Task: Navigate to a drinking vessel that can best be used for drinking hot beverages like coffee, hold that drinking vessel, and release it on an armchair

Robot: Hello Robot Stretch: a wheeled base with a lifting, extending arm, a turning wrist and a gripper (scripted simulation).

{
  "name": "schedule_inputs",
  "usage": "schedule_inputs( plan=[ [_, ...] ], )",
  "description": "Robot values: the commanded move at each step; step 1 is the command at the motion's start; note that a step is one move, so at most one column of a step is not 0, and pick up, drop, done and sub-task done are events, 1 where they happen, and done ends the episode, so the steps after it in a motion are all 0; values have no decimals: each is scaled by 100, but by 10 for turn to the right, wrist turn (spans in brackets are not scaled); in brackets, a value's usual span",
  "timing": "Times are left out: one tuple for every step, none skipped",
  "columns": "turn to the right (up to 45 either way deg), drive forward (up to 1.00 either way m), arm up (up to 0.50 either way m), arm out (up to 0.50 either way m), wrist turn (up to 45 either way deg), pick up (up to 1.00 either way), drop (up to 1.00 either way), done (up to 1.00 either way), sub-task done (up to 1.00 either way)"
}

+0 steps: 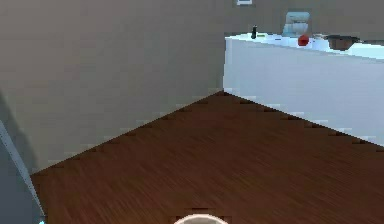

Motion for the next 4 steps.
schedule_inputs(
  plan=[
    [0, 15, 0, 0, 0, 0, 0, 0, 0],
    [-450, 0, 0, 0, 0, 0, 0, 0, 0],
    [-300, 0, 0, 0, 0, 0, 0, 0, 0],
    [0, 10, 0, 0, 0, 0, 0, 0, 0]
  ],
)
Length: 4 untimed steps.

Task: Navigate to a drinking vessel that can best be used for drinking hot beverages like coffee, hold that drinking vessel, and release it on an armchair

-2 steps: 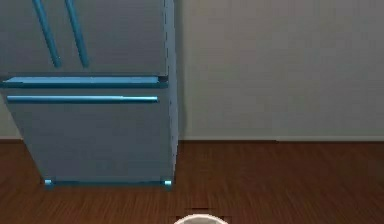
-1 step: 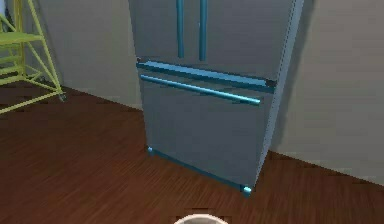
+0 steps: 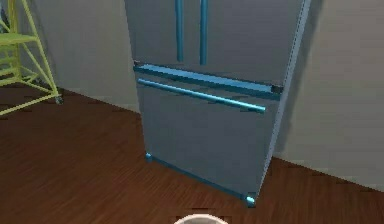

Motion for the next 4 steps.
schedule_inputs(
  plan=[
    [-450, 0, 0, 0, 0, 0, 0, 0, 0],
    [-120, 0, 0, 0, 0, 0, 0, 0, 0],
    [0, 100, 0, 0, 0, 0, 0, 0, 0],
    [-30, 0, 0, 0, 0, 0, 0, 0, 0]
  ],
)
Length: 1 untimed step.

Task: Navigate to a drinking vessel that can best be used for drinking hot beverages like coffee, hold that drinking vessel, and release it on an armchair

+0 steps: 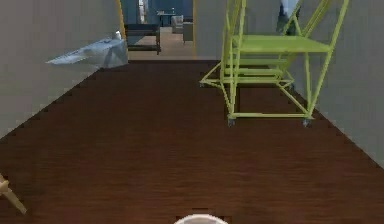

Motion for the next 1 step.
schedule_inputs(
  plan=[
    [0, 65, 0, 0, 0, 0, 0, 0, 0]
  ],
)
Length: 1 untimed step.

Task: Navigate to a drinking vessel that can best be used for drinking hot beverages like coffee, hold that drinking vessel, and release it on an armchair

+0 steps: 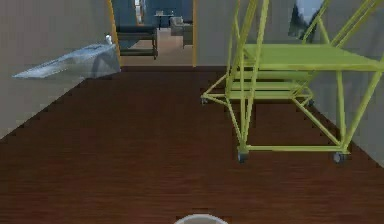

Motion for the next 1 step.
schedule_inputs(
  plan=[
    [-450, 0, 0, 0, 0, 0, 0, 0, 0]
  ],
)
